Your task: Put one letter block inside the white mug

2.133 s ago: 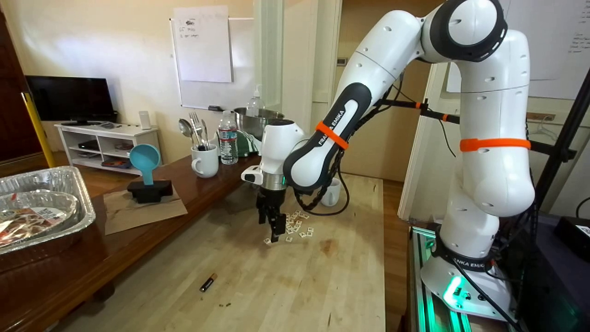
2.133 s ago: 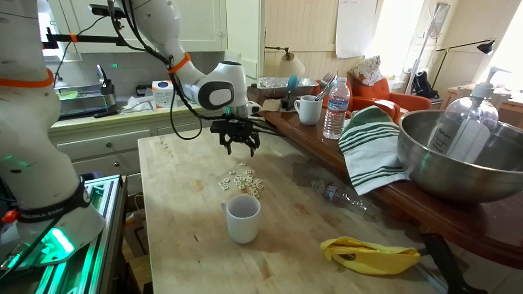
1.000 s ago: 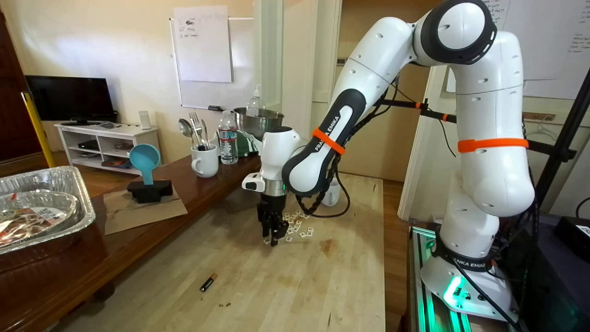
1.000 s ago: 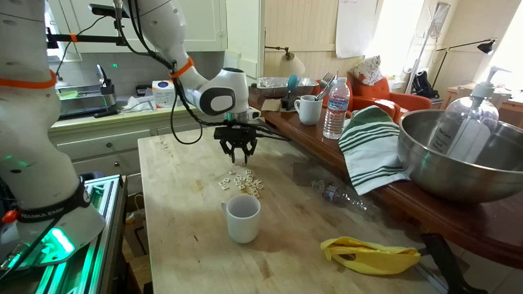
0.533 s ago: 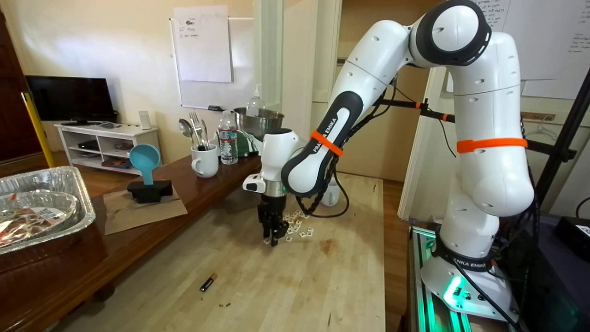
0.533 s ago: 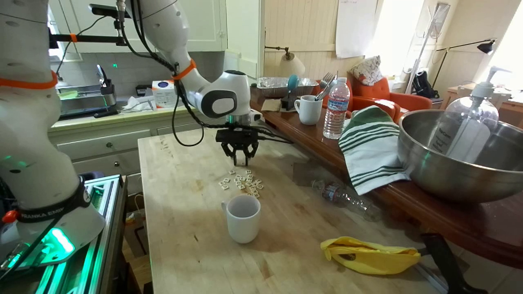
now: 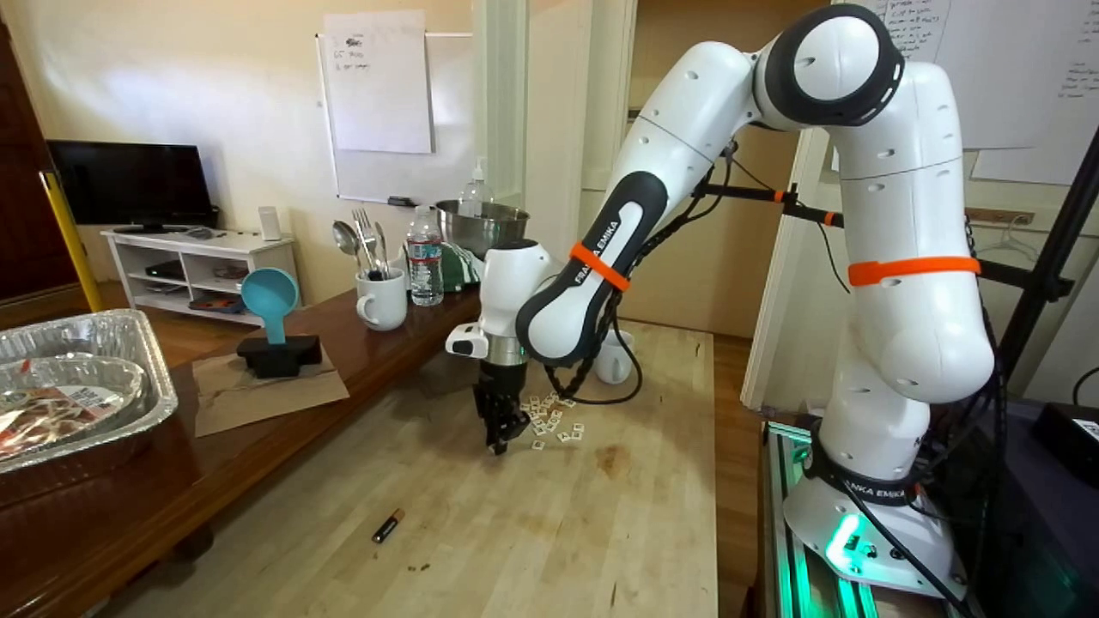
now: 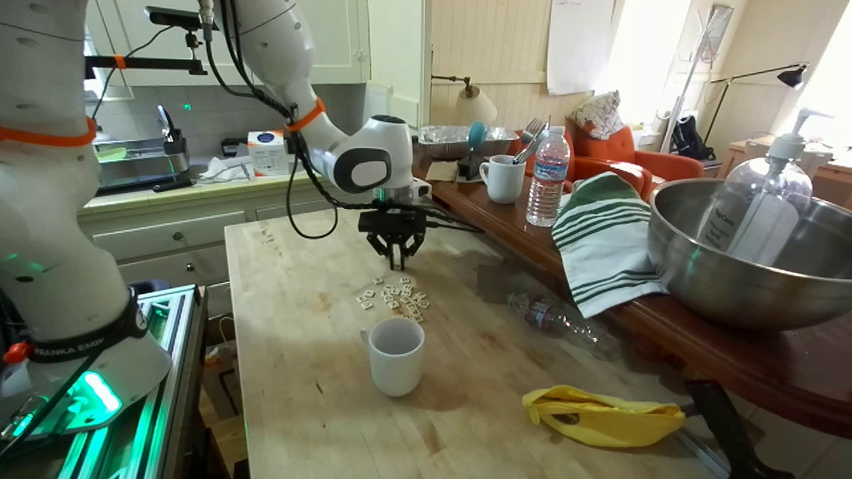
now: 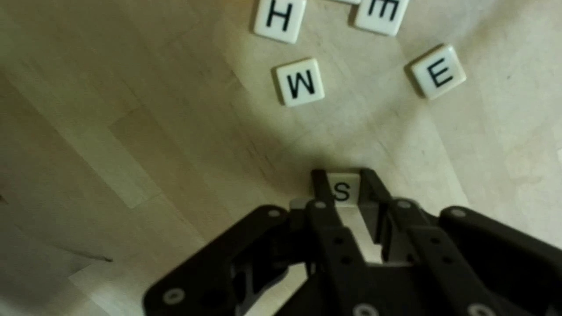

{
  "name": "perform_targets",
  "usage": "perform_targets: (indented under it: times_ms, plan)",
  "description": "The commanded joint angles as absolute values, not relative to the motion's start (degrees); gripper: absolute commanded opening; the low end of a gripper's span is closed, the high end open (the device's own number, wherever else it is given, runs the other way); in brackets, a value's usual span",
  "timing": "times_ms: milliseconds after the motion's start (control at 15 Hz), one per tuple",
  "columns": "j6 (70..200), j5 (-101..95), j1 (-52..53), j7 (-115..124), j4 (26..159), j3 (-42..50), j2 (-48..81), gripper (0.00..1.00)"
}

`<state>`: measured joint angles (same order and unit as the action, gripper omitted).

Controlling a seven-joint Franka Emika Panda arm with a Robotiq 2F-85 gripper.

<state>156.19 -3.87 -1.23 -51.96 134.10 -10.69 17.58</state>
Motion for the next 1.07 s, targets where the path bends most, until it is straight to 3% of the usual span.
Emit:
perform_targets:
  times_ms: [0,533,1000]
  plan:
    - [154.3,-0.4,-2.8,-54.2,133.5,-13.0,17.7,0.05]
    - [154.0,2.3,-4.8,-44.6,148.7,-5.5,-1.3,0.05]
    - [148.6,-16.5,-12.3,-30.0,156.0,5.7,-23.4,0.05]
